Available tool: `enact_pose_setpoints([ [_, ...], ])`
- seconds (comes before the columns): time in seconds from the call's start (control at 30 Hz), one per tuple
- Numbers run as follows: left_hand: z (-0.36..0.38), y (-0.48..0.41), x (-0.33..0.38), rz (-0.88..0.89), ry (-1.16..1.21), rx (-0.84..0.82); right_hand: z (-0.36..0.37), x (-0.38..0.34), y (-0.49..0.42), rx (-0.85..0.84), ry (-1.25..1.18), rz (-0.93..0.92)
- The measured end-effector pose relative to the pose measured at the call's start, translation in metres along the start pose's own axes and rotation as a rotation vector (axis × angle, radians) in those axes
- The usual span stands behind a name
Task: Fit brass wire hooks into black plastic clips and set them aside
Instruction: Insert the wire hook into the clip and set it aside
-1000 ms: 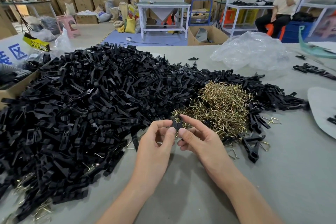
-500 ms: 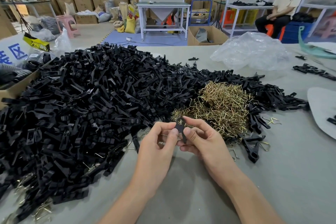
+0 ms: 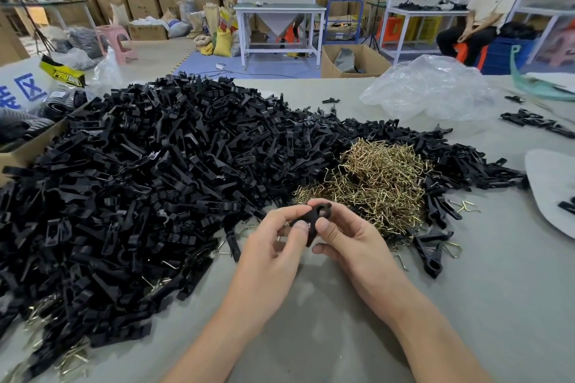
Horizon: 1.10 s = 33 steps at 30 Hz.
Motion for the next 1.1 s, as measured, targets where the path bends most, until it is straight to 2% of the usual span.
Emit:
enact_pose_setpoints([
  [0.1, -0.012, -0.004, -0.01, -0.032, -0.176, 0.079, -0.01, -0.005, -0.002, 0.13, -0.055, -0.032],
  [0.2, -0.019, -0.009, -0.015, 0.064, -0.79, 0.033, -0.026, -0.01, -0.001, 0.246, -0.171, -0.04],
  [0.23, -0.018, -0.009, -0.017, 0.076, -0.93, 0.006, -0.03, -0.012, 0.0, 0.276, -0.205, -0.042],
  [0.3, -0.015, -0.009, -0.018, 0.102, -1.042, -0.024, -0.034, -0.014, 0.001, 0.316, -0.248, -0.046],
  [0.43, -0.008, -0.011, -0.015, 0.17, -1.11, -0.017, -0.036, -0.012, 0.002, 0.343, -0.264, -0.027],
  [0.57, -0.005, -0.012, -0.009, 0.275, -1.115, 0.028, -0.032, -0.011, 0.001, 0.326, -0.299, -0.001],
  [0.8, 0.002, -0.01, 0.001, 0.372, -1.139, -0.001, -0.029, -0.007, 0.002, 0.254, -0.508, 0.114],
  [0.87, 0.0, -0.008, 0.005, 0.337, -0.991, 0.016, -0.03, -0.005, 0.003, 0.257, -0.592, 0.146],
  [1.0, -0.012, -0.008, 0.0, 0.076, -0.442, 0.112, -0.03, -0.003, 0.002, 0.232, -0.726, 0.178],
  [1.1, -0.016, -0.008, -0.003, -0.022, -0.235, 0.164, -0.027, -0.003, 0.001, 0.198, -0.782, 0.18],
])
Point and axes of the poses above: each hand's wrist, its own y-axis away from the middle knuckle, its own z-axis out of the palm, x = y × z, the point moved 6 cm from there along -y, towards the middle knuckle, and after that the axes turned 3 degrees about y, right-handed, at the moved point
